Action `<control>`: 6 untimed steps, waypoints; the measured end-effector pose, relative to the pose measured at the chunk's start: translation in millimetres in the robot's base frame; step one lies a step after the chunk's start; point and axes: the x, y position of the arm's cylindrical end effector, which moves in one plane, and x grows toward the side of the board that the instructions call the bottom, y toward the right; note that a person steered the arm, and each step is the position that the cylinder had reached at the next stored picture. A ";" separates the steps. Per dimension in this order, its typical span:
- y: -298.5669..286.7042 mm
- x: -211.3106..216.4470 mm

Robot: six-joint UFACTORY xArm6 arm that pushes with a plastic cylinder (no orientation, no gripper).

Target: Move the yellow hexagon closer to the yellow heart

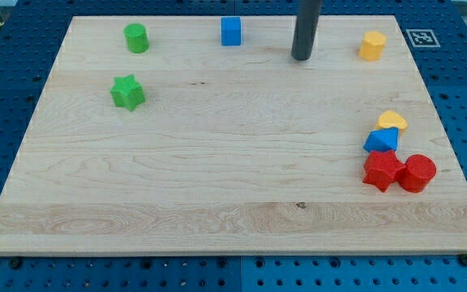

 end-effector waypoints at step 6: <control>112.1 21.0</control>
